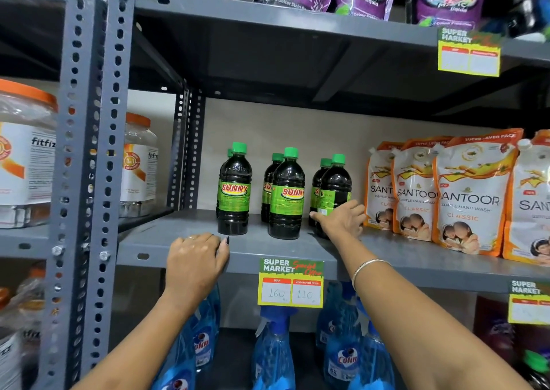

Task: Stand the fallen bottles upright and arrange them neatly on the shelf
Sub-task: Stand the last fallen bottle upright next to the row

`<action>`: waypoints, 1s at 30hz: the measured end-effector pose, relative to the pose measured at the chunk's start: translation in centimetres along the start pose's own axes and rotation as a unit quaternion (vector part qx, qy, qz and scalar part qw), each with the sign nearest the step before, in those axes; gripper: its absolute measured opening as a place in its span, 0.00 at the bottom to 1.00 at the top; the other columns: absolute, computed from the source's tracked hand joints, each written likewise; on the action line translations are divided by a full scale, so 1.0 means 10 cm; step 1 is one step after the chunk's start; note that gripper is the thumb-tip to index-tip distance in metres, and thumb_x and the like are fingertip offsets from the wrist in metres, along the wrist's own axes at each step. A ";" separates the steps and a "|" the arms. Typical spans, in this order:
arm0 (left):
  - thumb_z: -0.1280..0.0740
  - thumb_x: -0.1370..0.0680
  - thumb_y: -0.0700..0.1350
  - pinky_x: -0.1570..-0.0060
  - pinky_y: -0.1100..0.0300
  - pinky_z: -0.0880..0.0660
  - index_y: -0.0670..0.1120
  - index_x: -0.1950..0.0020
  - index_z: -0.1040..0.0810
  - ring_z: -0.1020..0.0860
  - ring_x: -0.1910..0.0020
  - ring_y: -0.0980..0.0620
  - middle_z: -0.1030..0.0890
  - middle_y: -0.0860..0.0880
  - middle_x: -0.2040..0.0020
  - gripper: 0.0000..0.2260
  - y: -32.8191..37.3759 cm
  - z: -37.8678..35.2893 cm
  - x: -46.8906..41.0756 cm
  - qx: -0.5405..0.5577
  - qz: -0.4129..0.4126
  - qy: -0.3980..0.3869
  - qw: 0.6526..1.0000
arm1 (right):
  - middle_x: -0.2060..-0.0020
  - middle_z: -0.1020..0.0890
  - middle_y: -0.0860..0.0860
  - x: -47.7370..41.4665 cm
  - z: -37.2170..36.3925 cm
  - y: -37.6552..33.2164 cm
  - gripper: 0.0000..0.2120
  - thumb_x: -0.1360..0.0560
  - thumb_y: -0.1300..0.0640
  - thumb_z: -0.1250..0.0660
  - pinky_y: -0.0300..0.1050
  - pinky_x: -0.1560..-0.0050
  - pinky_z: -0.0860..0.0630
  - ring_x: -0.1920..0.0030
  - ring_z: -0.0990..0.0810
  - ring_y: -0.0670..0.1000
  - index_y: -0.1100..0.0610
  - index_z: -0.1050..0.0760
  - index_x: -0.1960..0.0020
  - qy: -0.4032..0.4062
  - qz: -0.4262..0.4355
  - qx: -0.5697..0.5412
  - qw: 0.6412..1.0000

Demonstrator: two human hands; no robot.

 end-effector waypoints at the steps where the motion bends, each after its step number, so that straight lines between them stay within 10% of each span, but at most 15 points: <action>1: 0.47 0.25 0.48 0.73 0.58 0.34 0.44 0.74 0.25 0.26 0.77 0.47 0.24 0.48 0.76 0.20 0.00 0.00 0.00 0.000 -0.001 0.001 1.000 | 0.33 0.35 0.60 0.00 0.00 0.00 0.44 0.35 0.46 0.23 0.53 0.36 0.31 0.32 0.35 0.59 0.63 0.42 0.31 0.002 -0.002 0.001 1.000; 30: 0.47 0.26 0.48 0.72 0.58 0.31 0.44 0.74 0.25 0.26 0.77 0.46 0.24 0.47 0.76 0.20 0.00 0.03 0.00 0.008 0.001 0.005 1.000 | 0.30 0.37 0.60 -0.05 0.03 0.03 0.38 0.31 0.50 0.26 0.53 0.35 0.33 0.29 0.39 0.60 0.63 0.41 0.31 -0.025 -0.007 -0.088 0.996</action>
Point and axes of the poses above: each hand's wrist, its own x-axis away from the middle knuckle, its own z-axis out of the back of the hand, y = z × x, the point moved 7 cm from there along -x, towards the middle knuckle
